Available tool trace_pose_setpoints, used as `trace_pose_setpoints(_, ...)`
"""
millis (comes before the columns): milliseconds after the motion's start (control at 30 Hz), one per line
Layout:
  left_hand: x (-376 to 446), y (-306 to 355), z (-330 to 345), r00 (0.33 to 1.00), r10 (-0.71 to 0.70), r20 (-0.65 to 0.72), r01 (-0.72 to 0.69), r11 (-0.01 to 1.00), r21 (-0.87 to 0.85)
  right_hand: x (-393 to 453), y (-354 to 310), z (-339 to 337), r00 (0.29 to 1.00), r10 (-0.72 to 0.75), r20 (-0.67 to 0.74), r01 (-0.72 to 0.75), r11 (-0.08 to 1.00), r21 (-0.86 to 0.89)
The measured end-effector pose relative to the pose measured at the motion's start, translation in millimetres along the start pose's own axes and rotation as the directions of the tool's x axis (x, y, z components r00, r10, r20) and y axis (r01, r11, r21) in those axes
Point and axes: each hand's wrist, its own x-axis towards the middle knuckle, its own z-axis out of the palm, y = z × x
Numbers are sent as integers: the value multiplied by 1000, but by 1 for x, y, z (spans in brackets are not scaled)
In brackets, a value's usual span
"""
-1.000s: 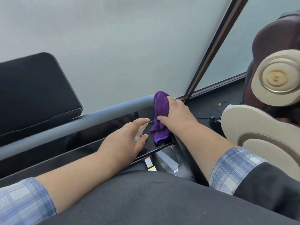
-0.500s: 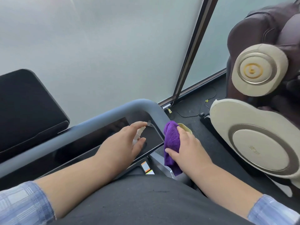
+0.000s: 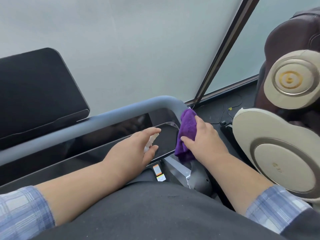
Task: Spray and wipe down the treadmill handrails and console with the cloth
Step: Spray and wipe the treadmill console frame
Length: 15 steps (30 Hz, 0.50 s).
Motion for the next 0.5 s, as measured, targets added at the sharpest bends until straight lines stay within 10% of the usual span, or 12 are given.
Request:
trace_pose_setpoints(333, -10, -18, -7, 998, -67, -21, 66, 997, -28, 3, 1, 7, 998, -47, -51, 47, 999, -6)
trace_pose_setpoints(500, -26, -30, -19, 992, -116, -39, 113, 991, -74, 60, -32, 0, 941, -332, -67, 336, 940, 55)
